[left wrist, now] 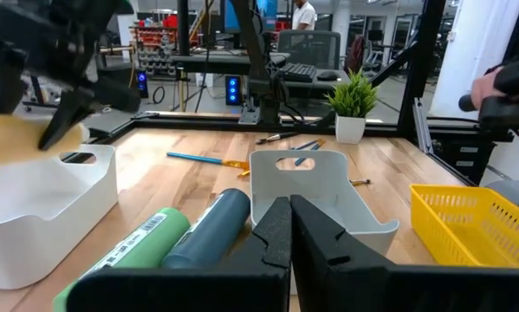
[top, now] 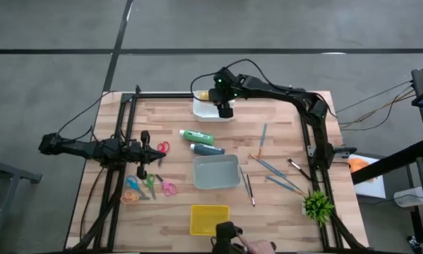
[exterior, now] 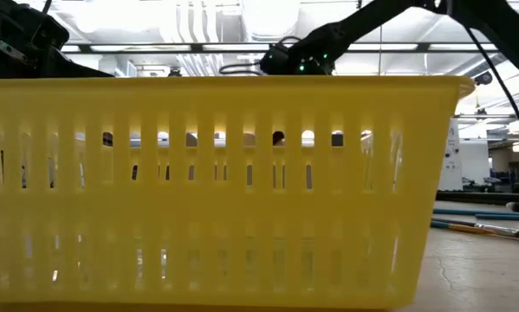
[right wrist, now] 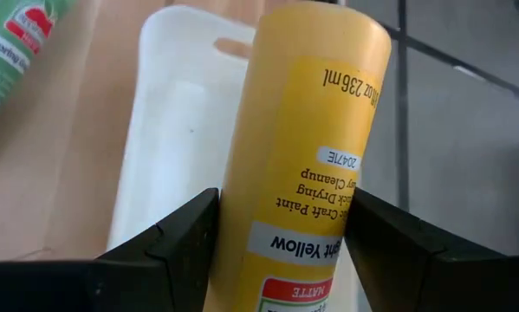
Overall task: Pick & Place Paint Supplies
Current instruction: Put the yellow paint bottle into the white bin
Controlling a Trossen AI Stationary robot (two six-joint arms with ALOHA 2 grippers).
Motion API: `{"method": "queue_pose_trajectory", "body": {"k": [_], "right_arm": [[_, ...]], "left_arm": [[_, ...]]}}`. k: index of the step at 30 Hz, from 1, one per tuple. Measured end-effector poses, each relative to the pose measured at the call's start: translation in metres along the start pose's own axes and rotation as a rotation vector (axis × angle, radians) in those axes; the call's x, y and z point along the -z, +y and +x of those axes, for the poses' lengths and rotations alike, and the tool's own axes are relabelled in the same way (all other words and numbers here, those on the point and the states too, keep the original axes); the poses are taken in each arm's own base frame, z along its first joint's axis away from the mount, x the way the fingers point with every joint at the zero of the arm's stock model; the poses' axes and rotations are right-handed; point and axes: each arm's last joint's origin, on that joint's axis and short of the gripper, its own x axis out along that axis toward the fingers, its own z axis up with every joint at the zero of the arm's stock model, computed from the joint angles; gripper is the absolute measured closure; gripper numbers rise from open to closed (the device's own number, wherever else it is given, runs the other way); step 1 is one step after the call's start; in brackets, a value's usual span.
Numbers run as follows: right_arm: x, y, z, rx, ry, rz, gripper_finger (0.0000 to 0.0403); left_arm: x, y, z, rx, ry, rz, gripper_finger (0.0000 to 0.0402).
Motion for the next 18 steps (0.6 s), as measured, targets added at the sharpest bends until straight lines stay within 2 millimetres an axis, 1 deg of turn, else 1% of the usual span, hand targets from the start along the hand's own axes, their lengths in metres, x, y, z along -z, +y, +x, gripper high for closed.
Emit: {"method": "queue_pose_trajectory", "body": {"k": [4,11,14,18], "right_arm": [[0.004,0.000,0.013,0.000,0.010,0.003,0.0179],[0.017,0.000,0.044,-0.005,0.035,0.016,0.0179],[0.021,-0.001,0.049,-0.021,0.036,0.030,0.0179],[0.022,-0.002,0.049,-0.029,0.030,0.053,0.0179]], "left_arm": [[0.000,0.000,0.000,-0.001,0.000,0.000,0.0401],[0.000,0.000,0.000,0.000,0.000,0.000,0.0401],[0.000,0.000,0.000,0.000,0.000,0.000,0.0401],[0.000,0.000,0.000,0.000,0.000,0.000,0.0401]]}}
